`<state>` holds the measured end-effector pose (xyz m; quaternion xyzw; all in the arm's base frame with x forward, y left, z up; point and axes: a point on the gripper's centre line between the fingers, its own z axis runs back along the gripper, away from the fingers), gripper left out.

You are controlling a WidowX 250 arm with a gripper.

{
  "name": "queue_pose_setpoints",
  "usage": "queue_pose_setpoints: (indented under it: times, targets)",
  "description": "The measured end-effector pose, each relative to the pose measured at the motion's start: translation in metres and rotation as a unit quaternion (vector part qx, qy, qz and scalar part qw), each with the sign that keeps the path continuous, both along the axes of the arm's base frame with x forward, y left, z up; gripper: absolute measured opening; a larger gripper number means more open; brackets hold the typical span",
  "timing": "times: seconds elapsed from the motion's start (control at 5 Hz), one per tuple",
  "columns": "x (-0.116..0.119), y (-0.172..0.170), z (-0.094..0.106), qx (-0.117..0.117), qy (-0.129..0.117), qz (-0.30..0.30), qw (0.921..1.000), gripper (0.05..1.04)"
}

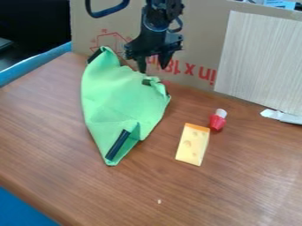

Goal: Fold the cloth from bottom left to top right

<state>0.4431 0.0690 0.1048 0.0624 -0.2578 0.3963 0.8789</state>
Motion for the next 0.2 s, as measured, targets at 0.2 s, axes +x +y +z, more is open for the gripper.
queue_pose_setpoints:
  times: [0.2]
  targets:
    - [-0.0030,-0.0028,0.0159,-0.012,0.005,-0.039,0.9992,0.995]
